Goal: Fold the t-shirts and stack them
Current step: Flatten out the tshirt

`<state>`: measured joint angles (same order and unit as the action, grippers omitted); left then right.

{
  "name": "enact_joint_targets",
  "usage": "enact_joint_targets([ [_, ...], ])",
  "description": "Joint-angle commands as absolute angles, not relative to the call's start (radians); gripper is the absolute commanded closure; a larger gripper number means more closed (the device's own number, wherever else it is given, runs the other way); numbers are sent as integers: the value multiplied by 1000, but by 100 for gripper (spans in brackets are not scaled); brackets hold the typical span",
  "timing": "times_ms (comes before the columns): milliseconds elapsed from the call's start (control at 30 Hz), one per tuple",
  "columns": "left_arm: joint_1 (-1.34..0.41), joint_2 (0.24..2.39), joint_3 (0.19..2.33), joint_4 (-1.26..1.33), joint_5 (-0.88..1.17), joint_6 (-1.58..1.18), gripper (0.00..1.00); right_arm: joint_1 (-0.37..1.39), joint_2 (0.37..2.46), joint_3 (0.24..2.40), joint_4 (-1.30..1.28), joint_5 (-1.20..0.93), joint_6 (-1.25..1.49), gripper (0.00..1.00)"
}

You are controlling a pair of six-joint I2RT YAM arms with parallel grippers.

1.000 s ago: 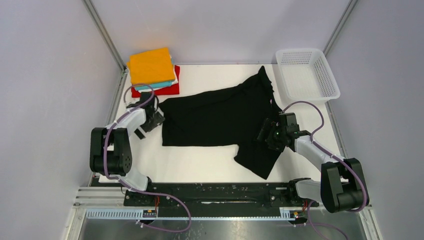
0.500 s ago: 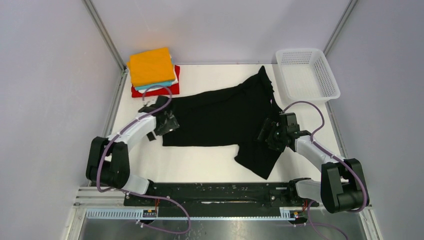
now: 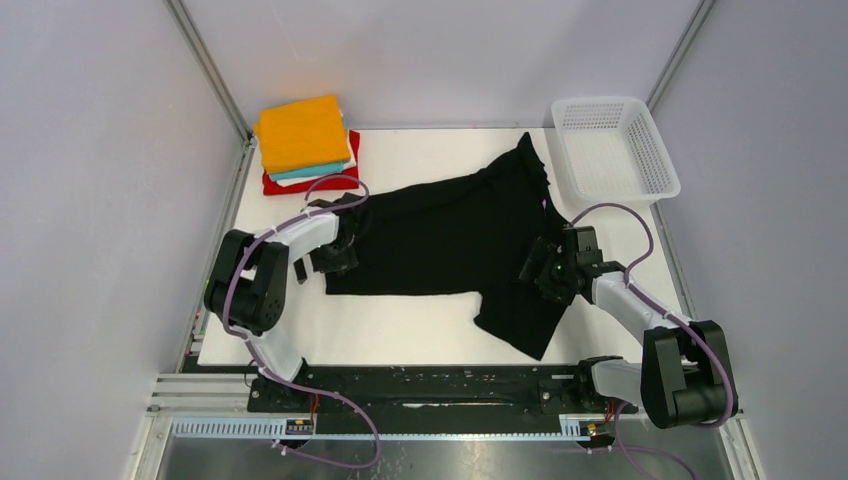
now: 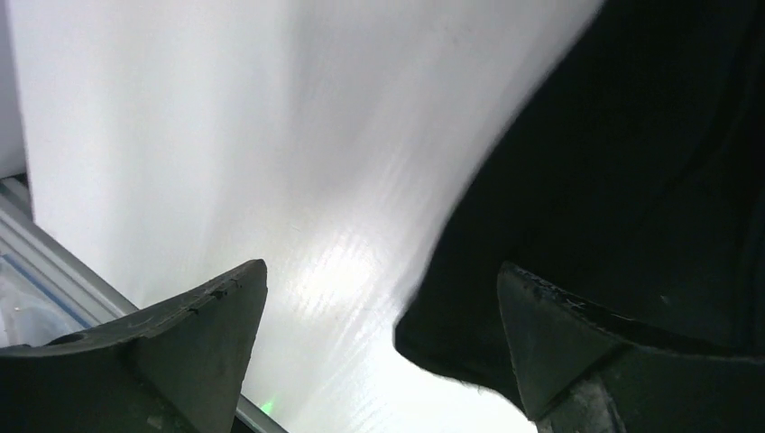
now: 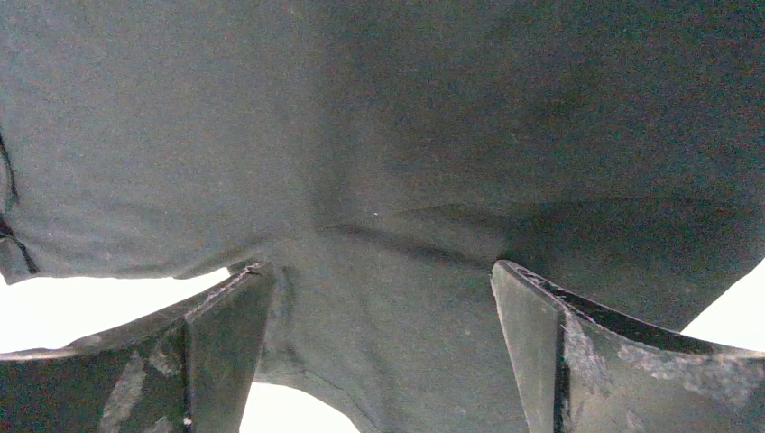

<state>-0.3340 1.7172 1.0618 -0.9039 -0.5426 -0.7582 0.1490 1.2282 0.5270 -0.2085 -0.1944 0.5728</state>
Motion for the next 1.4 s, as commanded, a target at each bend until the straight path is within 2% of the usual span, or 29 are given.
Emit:
enact_joint_targets([
  [0,-289,1756,1103,-993,-699,-817,1,130,1234,515,-311,-117,536,1],
  [100,-265,1676,1063,-898,-609,-765,1,129,1240,519,-313,-118,534,0],
  [233,-267,1618,1089,-938,-632,-781,1,127,1240,521,-316,-118,529,0],
  [400,-319,1581,1065,-796,-367,-674,1,127,1247,526,-315,-115,525,0],
  [467,-359,1589,1067,-769,-328,-645,1,127,1246,525,-317,-111,524,0],
  [767,-361,1747,1085,-939,-586,-764,1,118,1254,528,-316,-108,524,0],
  [1000,-114,1610,974,-875,-571,-829,1,113,1255,528,-318,-110,525,1],
  [1167,-89,1501,937,-835,-544,-837,1,110,1260,530,-324,-101,525,0],
  [1367,-89,1425,866,-748,-376,-811,1,110,1259,531,-321,-112,520,0],
])
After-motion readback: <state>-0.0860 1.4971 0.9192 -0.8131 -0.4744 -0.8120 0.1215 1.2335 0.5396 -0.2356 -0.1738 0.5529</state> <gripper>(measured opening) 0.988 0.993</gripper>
